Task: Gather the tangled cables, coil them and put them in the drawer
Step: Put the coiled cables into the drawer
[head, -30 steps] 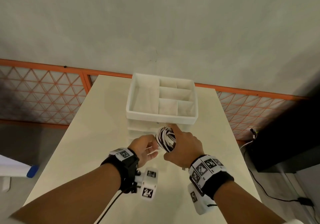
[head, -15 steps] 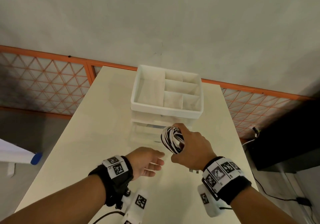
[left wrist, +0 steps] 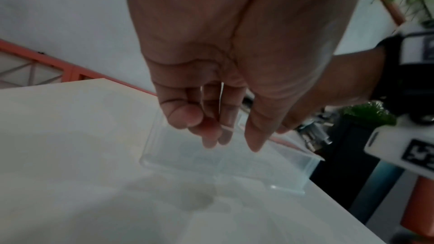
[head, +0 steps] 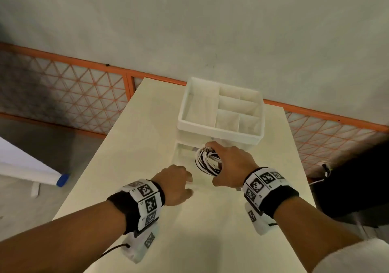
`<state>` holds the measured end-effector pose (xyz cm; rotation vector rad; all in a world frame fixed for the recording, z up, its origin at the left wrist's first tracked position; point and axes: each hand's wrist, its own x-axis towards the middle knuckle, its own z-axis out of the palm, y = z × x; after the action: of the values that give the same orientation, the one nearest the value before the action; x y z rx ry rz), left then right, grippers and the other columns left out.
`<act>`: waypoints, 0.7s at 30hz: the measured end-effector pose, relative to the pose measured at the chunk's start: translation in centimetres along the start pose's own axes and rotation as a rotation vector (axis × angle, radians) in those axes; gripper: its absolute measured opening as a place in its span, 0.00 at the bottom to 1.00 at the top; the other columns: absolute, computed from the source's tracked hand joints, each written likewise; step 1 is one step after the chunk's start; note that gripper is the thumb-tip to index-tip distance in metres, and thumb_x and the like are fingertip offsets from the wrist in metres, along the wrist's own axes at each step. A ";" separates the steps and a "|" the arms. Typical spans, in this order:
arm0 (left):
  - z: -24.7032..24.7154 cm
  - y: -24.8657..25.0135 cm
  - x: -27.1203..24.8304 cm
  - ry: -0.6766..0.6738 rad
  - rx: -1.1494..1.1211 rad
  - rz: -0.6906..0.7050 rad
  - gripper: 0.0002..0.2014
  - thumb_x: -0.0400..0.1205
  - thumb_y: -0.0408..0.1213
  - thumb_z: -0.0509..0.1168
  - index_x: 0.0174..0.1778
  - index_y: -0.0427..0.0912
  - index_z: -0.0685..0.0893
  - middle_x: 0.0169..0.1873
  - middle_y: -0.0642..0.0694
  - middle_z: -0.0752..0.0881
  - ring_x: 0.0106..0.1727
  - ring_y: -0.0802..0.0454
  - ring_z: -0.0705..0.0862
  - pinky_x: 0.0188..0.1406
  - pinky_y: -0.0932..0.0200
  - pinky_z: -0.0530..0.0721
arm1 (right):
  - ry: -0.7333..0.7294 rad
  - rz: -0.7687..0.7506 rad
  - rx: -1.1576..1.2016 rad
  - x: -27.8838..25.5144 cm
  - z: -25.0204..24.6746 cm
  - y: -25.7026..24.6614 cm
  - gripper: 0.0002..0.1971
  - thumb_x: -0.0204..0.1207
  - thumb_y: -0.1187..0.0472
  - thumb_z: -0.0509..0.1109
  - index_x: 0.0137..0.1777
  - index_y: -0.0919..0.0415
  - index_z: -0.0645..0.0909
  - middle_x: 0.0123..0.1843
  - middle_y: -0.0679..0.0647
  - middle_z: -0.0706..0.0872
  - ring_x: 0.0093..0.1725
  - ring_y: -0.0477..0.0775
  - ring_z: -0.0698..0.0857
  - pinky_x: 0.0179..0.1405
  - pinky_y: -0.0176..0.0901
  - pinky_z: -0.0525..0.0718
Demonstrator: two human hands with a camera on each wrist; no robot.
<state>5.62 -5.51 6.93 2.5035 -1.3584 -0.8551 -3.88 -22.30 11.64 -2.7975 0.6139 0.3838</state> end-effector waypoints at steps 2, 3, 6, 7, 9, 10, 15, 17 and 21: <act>-0.4 0.0 -0.4 -0.068 0.013 0.018 0.23 0.82 0.51 0.63 0.73 0.48 0.80 0.71 0.49 0.81 0.70 0.48 0.79 0.69 0.52 0.77 | -0.032 -0.017 -0.037 0.7 0.7 -0.2 0.47 0.57 0.48 0.81 0.74 0.32 0.59 0.59 0.48 0.86 0.54 0.58 0.86 0.52 0.50 0.86; -0.6 0.0 -0.5 -0.079 0.006 0.019 0.22 0.82 0.51 0.63 0.71 0.48 0.81 0.70 0.49 0.82 0.69 0.48 0.80 0.69 0.52 0.78 | -0.050 -0.026 -0.060 1.0 1.1 -0.3 0.47 0.57 0.48 0.81 0.74 0.33 0.59 0.59 0.49 0.87 0.54 0.59 0.86 0.51 0.49 0.86; -1.3 0.3 -0.7 0.121 -0.106 0.045 0.10 0.79 0.45 0.65 0.52 0.49 0.89 0.53 0.51 0.89 0.54 0.48 0.87 0.55 0.53 0.85 | -0.092 -0.057 -0.133 2.1 2.2 -0.4 0.47 0.58 0.50 0.82 0.76 0.36 0.60 0.60 0.49 0.86 0.54 0.60 0.87 0.47 0.47 0.85; -1.5 0.5 -0.6 0.256 -0.166 0.065 0.07 0.79 0.43 0.66 0.46 0.49 0.88 0.48 0.52 0.89 0.49 0.50 0.87 0.50 0.55 0.84 | -0.105 -0.066 -0.147 2.4 2.3 -0.4 0.46 0.58 0.51 0.82 0.76 0.38 0.62 0.59 0.48 0.86 0.53 0.60 0.87 0.46 0.46 0.84; -1.4 0.8 -0.1 0.464 -0.227 0.152 0.05 0.79 0.38 0.68 0.49 0.49 0.87 0.49 0.53 0.87 0.50 0.52 0.82 0.49 0.61 0.78 | -0.127 -0.074 -0.148 3.0 2.7 -0.6 0.42 0.59 0.53 0.82 0.74 0.41 0.66 0.55 0.47 0.85 0.52 0.59 0.87 0.43 0.46 0.82; -1.3 0.9 0.2 0.495 -0.216 0.204 0.10 0.79 0.36 0.69 0.55 0.49 0.87 0.53 0.53 0.85 0.55 0.52 0.80 0.52 0.63 0.74 | -0.133 -0.074 -0.145 3.3 3.0 -0.6 0.40 0.60 0.54 0.82 0.72 0.43 0.68 0.55 0.47 0.86 0.51 0.59 0.88 0.43 0.46 0.84; 0.2 1.2 1.6 0.354 -0.097 0.132 0.19 0.81 0.43 0.66 0.70 0.49 0.81 0.67 0.49 0.79 0.66 0.47 0.78 0.64 0.55 0.77 | -0.155 -0.051 -0.079 4.3 4.6 -0.4 0.45 0.61 0.53 0.82 0.78 0.41 0.64 0.64 0.50 0.85 0.61 0.60 0.86 0.57 0.53 0.87; 0.8 1.2 1.9 0.332 -0.070 0.102 0.20 0.82 0.47 0.66 0.71 0.51 0.80 0.65 0.48 0.81 0.64 0.46 0.80 0.60 0.52 0.80 | -0.154 -0.051 -0.026 4.2 4.8 -0.1 0.50 0.63 0.53 0.82 0.84 0.42 0.58 0.74 0.51 0.79 0.71 0.59 0.80 0.66 0.57 0.84; 1.1 1.5 2.8 0.294 0.032 0.034 0.20 0.81 0.53 0.63 0.66 0.50 0.83 0.56 0.48 0.84 0.57 0.45 0.83 0.49 0.52 0.82 | -0.098 -0.062 0.091 3.0 4.3 0.8 0.48 0.66 0.46 0.81 0.85 0.43 0.60 0.80 0.50 0.73 0.77 0.57 0.75 0.74 0.55 0.77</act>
<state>5.13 -8.45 5.51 2.4982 -1.3182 -0.4386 -2.42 -22.87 6.54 -2.6857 0.5092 0.4648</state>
